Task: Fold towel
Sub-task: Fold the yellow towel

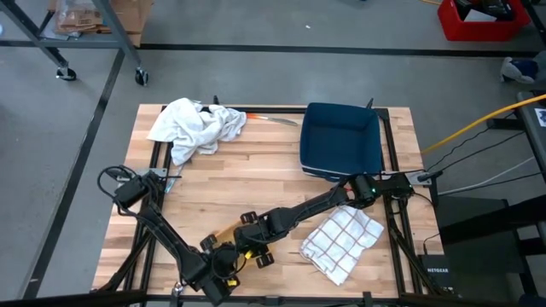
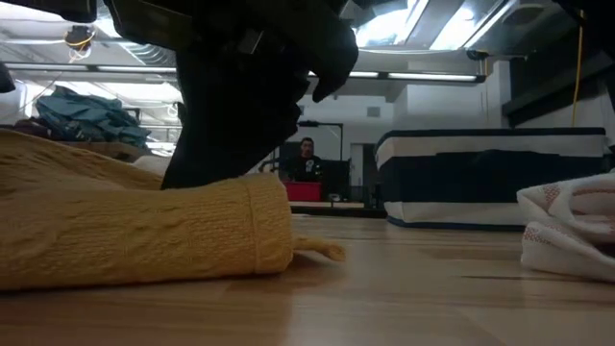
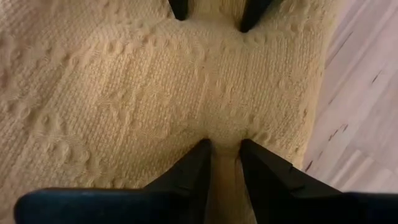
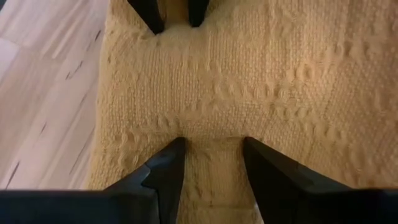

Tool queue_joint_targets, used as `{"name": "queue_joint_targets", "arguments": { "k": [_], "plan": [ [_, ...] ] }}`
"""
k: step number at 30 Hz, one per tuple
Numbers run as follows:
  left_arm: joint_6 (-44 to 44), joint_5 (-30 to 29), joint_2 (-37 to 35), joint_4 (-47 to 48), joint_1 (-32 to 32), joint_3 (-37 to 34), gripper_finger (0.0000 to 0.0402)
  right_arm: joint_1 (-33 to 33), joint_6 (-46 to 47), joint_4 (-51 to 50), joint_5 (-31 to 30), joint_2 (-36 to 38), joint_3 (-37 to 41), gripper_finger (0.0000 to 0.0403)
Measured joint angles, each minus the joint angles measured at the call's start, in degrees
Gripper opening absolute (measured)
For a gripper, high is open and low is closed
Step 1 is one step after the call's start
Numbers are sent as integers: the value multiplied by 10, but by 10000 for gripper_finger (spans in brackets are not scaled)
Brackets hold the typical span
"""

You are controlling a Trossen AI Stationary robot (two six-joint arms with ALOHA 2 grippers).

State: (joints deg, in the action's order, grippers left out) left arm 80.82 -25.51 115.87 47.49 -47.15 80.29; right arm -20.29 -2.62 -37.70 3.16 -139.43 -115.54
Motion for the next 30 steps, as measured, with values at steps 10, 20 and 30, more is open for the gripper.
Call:
{"name": "queue_joint_targets", "arguments": {
  "k": [10, 20, 30],
  "plan": [
    [2, 14, -75, 9, 1, 1, 88, 0, -2, -59, 4, 1, -62, 170],
    [16, 20, -99, 126, -25, 2, 88, -4, 37, -114, 9, 1, -93, 170],
    [76, 19, -91, 146, -51, -2, 88, -12, 37, -131, -12, 0, -93, 170]
  ]
}}
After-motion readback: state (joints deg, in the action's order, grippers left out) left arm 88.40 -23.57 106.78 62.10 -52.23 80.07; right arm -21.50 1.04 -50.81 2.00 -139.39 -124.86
